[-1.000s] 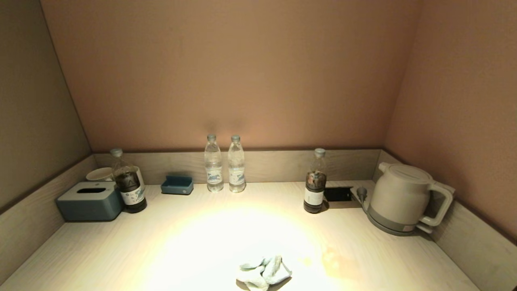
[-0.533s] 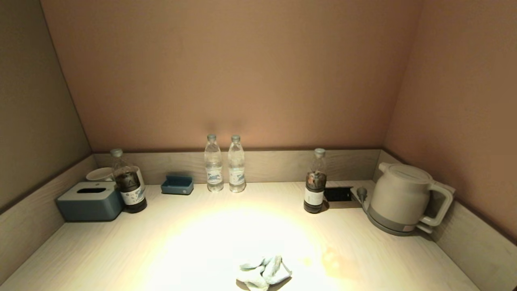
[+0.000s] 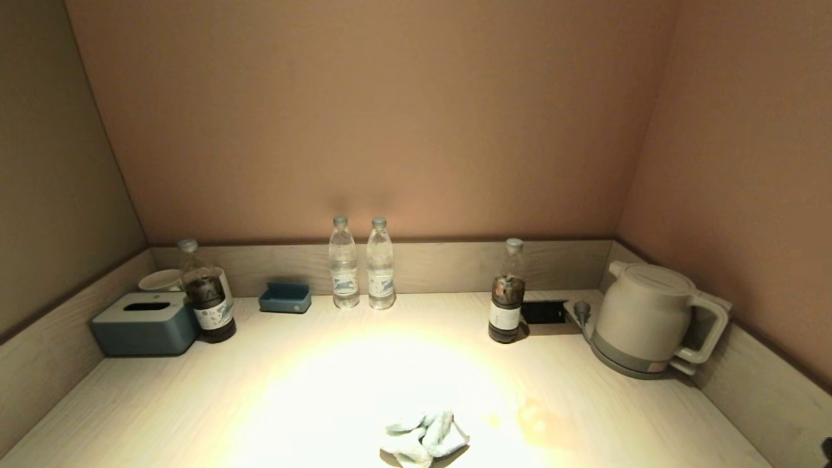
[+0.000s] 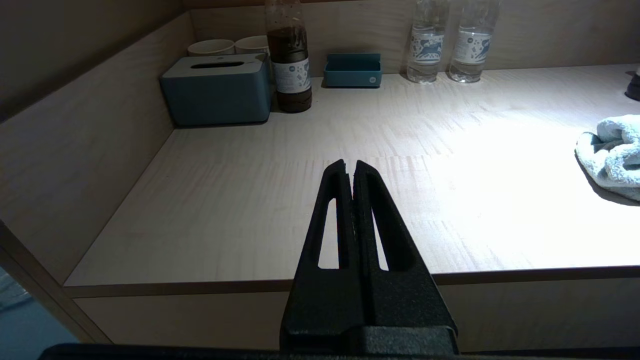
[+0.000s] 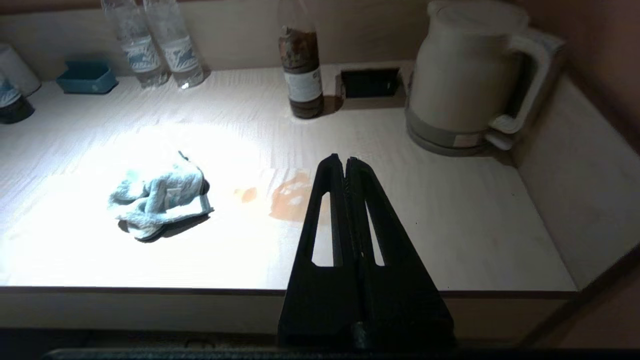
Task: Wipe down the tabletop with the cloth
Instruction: Pick up the tablecloth
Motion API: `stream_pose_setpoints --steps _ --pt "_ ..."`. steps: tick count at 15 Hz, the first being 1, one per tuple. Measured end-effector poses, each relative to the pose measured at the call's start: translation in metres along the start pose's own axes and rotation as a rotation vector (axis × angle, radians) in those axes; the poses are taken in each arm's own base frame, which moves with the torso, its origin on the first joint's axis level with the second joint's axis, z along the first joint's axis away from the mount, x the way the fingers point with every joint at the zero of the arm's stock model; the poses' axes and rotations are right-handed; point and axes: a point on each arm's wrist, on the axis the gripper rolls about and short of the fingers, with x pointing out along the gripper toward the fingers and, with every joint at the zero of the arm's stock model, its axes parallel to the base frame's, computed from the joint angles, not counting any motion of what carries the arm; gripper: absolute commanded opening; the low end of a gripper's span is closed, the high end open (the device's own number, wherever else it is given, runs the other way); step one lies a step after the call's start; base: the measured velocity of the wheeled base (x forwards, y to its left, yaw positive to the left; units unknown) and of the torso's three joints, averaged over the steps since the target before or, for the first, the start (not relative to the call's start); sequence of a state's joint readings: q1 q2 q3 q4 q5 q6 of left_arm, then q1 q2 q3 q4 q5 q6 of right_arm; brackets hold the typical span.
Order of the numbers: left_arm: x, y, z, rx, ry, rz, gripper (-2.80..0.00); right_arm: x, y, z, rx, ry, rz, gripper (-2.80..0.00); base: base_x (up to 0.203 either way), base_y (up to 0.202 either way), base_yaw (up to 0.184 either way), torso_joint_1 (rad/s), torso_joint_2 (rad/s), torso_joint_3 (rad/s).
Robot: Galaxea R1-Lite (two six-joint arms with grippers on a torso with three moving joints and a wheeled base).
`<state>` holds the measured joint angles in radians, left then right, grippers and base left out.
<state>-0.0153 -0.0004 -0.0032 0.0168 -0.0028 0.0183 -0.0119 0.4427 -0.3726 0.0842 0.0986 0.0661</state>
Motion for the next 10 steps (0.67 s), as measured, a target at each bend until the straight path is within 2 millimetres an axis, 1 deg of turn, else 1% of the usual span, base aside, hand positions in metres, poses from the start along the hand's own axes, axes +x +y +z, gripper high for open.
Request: stream_pose_setpoints --steps 2,4,6,8,10 --pt "0.000 0.000 0.000 0.000 0.000 0.000 -2.80 0.035 -0.001 0.019 0.048 0.130 0.052 -2.80 0.000 0.000 0.000 0.000 0.00 0.000" --pt "0.000 0.000 0.000 0.000 0.000 0.000 -2.80 0.075 -0.001 0.031 0.091 0.257 0.117 -2.80 0.000 0.000 0.000 0.000 0.00 0.000" --pt "0.000 0.000 0.000 0.000 0.000 0.000 -2.80 0.118 0.003 0.035 0.118 0.369 0.197 -2.80 0.000 0.000 0.000 0.000 0.00 0.000" --pt "0.000 0.000 0.000 0.000 0.000 0.000 -2.80 0.158 0.012 0.036 0.129 0.457 0.284 -2.80 0.000 0.000 0.000 0.000 0.00 0.000" --pt "0.000 0.000 0.000 0.000 0.000 0.001 -2.80 0.191 0.026 0.033 0.126 0.519 0.361 -2.80 0.000 0.000 0.000 0.000 0.00 0.000"
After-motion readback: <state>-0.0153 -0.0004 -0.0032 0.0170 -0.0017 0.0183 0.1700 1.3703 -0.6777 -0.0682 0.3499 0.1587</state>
